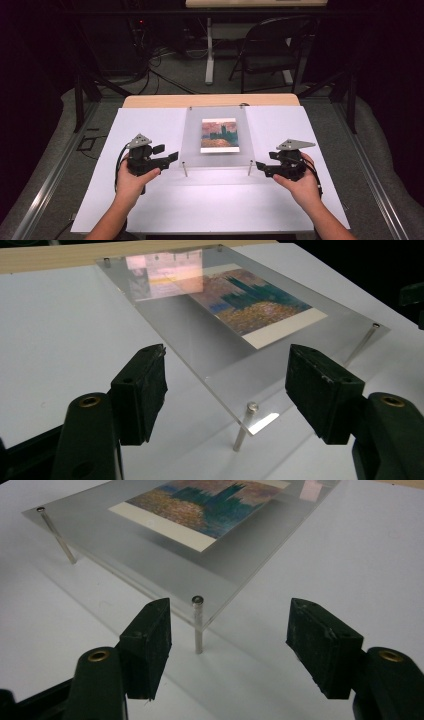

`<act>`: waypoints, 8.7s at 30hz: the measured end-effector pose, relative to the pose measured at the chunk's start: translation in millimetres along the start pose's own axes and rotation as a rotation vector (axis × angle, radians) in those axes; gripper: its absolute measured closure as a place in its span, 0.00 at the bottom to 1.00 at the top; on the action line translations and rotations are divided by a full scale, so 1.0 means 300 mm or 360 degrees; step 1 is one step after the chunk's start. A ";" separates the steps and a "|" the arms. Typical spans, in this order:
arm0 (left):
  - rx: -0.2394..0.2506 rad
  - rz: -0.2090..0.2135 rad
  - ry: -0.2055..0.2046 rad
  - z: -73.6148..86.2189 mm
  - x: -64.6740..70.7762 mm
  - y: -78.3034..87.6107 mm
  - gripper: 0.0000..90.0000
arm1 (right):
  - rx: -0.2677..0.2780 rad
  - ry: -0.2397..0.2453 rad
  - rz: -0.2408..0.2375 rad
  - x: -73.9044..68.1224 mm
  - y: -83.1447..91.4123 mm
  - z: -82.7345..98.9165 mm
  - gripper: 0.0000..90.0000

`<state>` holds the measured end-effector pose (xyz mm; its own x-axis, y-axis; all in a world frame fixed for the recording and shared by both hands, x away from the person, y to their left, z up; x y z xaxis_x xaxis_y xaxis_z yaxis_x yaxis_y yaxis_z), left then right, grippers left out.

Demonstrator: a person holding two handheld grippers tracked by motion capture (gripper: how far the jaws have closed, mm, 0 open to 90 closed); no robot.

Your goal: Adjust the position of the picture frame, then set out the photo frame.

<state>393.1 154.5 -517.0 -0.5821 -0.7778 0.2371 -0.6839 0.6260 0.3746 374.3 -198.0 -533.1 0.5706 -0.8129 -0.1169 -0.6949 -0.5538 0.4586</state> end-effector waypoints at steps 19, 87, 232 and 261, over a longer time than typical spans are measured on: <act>-0.0075 -0.0058 0.0071 -0.079 -0.081 -0.140 0.36 | -0.0032 -0.0080 0.0083 0.116 -0.143 -0.086 0.31; -0.0279 -0.0222 0.0234 -0.050 -0.223 -0.496 0.36 | -0.0144 -0.0303 0.0110 0.244 -0.499 -0.139 0.33; -0.0131 -0.0040 0.0514 -0.093 -0.166 -0.403 0.54 | -0.0042 -0.0427 -0.0068 0.161 -0.420 -0.183 0.38; -0.0042 -0.0018 0.0485 -0.142 -0.115 -0.307 0.65 | 0.0014 -0.0359 -0.0043 0.123 -0.321 -0.229 0.50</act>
<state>494.8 121.4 -521.3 -0.4132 -0.7680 0.4893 -0.6754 0.6189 0.4011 492.3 -162.1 -521.1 0.4775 -0.8168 -0.3236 -0.6852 -0.5768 0.4448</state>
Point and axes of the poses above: each handheld gripper's, and its own axes: y roughly backward along the jaws, z roughly out of its underside, x roughly to its right, the point moved 7 cm from there along -y, roughly forward along the jaws, and after that the axes turned 10 degrees about x, right-handed, at the moved point
